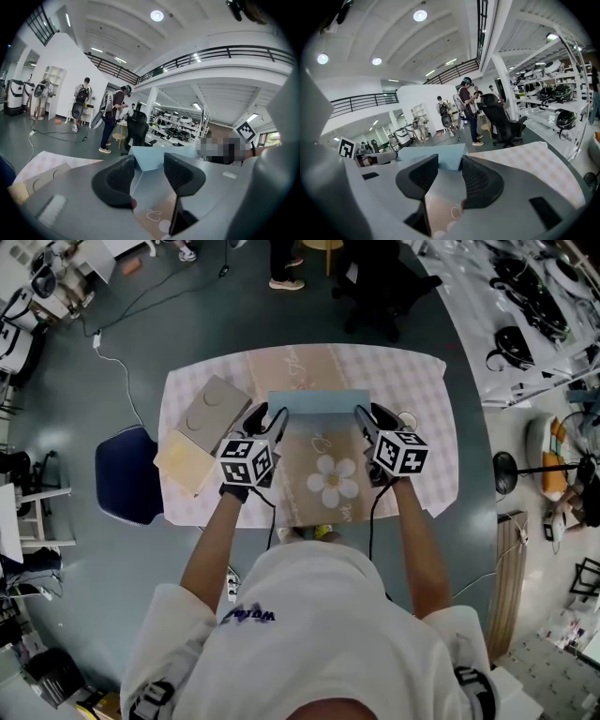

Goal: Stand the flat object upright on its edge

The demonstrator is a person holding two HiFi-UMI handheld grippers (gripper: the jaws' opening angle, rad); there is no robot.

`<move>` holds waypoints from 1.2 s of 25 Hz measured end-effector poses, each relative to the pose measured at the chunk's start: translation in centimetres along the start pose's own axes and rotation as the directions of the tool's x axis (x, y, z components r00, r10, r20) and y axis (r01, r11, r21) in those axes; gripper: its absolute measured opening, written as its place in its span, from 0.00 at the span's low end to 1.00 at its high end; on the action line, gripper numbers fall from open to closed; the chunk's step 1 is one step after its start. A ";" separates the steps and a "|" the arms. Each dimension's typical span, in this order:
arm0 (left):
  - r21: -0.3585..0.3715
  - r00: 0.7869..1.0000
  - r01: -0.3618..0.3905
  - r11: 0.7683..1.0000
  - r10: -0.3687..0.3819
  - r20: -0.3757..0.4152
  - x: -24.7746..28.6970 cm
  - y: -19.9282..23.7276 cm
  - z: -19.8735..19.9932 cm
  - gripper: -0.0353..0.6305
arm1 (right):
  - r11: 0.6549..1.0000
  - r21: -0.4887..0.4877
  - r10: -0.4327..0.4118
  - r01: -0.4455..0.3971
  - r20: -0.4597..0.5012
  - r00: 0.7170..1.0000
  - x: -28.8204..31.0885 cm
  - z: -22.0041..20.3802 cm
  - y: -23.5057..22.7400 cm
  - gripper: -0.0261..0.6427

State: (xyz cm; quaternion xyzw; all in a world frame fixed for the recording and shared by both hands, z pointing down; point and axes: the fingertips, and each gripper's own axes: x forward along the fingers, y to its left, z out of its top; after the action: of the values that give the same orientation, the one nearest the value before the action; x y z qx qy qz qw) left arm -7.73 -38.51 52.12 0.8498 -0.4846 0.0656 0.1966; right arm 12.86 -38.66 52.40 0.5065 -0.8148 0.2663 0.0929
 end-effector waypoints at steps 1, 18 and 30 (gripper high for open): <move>-0.003 1.000 0.003 1.000 -0.003 0.001 0.2 0.1 0.1 0.35 | 1.000 0.004 -0.003 0.003 0.002 1.000 0.2 0.2 -0.1 0.28; -0.018 1.000 0.016 1.000 -0.015 0.026 1.0 0.6 0.4 0.36 | 0.997 -0.053 -0.047 0.049 0.050 0.998 0.7 0.9 -1.1 0.34; 0.031 0.999 0.002 1.000 -0.004 0.050 0.7 0.0 1.5 0.37 | 0.999 -0.017 -0.038 0.040 0.087 0.995 -0.1 1.5 -0.9 0.35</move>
State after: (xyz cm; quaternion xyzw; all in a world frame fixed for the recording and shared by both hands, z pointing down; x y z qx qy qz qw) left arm -7.50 -39.62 50.97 0.8548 -0.4870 0.0516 0.1715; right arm 13.83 -39.72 51.36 0.5324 -0.8105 0.2346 0.0675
